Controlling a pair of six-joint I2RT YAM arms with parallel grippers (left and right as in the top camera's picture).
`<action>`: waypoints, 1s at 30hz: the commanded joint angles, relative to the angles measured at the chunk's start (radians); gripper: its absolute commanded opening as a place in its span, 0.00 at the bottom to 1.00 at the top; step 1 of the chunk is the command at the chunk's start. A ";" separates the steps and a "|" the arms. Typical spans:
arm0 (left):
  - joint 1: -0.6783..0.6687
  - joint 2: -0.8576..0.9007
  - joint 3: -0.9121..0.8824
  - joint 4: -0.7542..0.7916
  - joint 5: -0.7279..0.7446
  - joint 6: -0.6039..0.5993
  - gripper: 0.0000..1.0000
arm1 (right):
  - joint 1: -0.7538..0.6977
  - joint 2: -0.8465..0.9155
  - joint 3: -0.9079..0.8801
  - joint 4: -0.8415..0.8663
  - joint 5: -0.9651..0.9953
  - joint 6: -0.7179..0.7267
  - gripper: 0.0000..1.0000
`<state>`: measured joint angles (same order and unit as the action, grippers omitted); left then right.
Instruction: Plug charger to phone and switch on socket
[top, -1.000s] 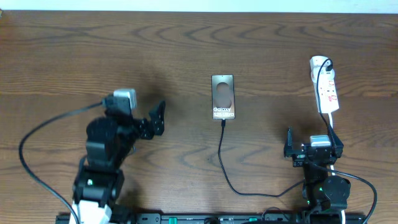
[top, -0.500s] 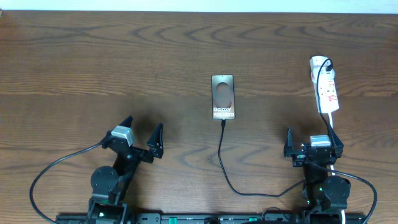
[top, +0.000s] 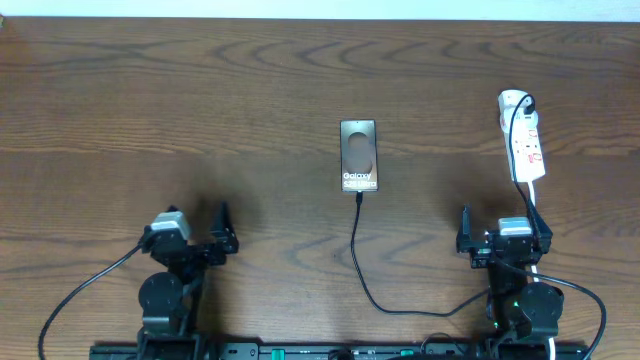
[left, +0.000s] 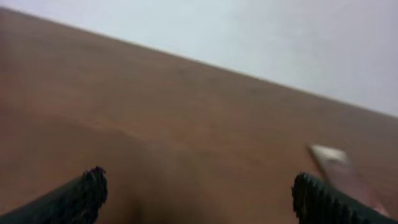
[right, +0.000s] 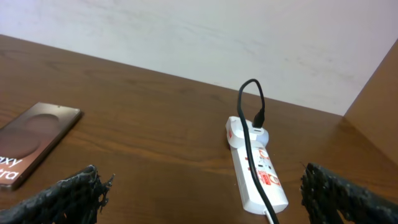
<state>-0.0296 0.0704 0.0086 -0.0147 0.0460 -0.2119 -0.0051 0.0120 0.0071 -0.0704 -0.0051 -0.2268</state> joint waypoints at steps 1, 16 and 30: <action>0.021 -0.068 -0.005 -0.053 -0.099 0.050 0.96 | 0.005 -0.006 -0.002 -0.004 -0.005 0.013 0.99; 0.040 -0.066 -0.005 -0.055 -0.099 0.149 0.96 | 0.005 -0.006 -0.002 -0.004 -0.005 0.013 0.99; 0.040 -0.065 -0.005 -0.055 -0.099 0.148 0.96 | 0.005 -0.006 -0.002 -0.004 -0.005 0.013 0.99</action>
<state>0.0055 0.0101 0.0162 -0.0223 -0.0067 -0.0772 -0.0051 0.0120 0.0071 -0.0708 -0.0051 -0.2268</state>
